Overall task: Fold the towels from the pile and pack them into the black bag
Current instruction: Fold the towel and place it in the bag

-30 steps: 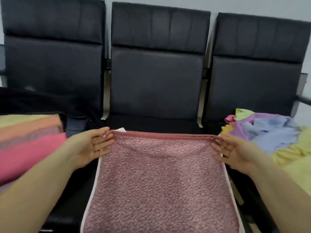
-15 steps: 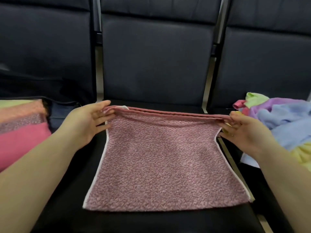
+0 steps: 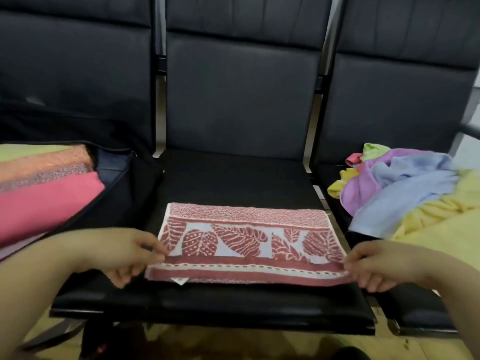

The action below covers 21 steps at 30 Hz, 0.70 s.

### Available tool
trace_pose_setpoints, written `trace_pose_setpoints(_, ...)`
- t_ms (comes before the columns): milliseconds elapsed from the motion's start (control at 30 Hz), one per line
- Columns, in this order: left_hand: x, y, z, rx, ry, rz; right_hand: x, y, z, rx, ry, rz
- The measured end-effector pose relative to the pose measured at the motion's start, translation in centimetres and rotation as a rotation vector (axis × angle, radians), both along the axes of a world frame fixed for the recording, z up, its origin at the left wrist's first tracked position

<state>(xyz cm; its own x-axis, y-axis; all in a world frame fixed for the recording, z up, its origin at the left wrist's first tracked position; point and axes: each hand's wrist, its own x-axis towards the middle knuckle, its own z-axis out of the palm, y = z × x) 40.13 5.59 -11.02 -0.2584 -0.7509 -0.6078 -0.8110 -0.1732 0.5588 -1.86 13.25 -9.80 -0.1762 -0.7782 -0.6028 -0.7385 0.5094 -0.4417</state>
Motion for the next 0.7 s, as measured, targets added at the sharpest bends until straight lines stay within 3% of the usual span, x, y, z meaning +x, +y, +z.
trace_pose_setpoints(100, -0.3, 0.1, -0.5, -0.314, -0.197, -0.059, 0.4, -0.7, -0.7, -0.215, 0.169, -0.001)
trace_pose_setpoints(167, -1.0, -0.1, -0.4, -0.533, -0.225, -0.029, 1.8, -1.2, -0.6, -0.32, 0.189, -0.037)
trace_pose_setpoints(233, -2.3, -0.2, -0.6, -0.656, -0.196, -0.02, 3.9, -1.7, -0.9, -0.298, 0.241, 0.004)
trace_pose_setpoints(367, -5.4, -0.6, -2.2, -0.693, -0.163, -0.198, 7.3, -3.7, -2.9, -0.203, 0.335, 0.118)
trace_pose_setpoints(500, -8.2, -1.5, -3.5, -0.682, -0.294, -0.381, 10.3, -5.6, -4.0, -0.233, 0.498, 0.194)
trace_pose_setpoints(600, -9.8, -2.3, -4.2, -0.655, -0.324, -0.437, 13.1, -6.3, -5.0, -0.315, 0.46, 0.329)
trace_pose_setpoints(700, -10.1, -3.5, -5.2, -0.57, -0.362, -0.445, 14.9, -6.6, -6.4, -0.233, 0.424, 0.402)
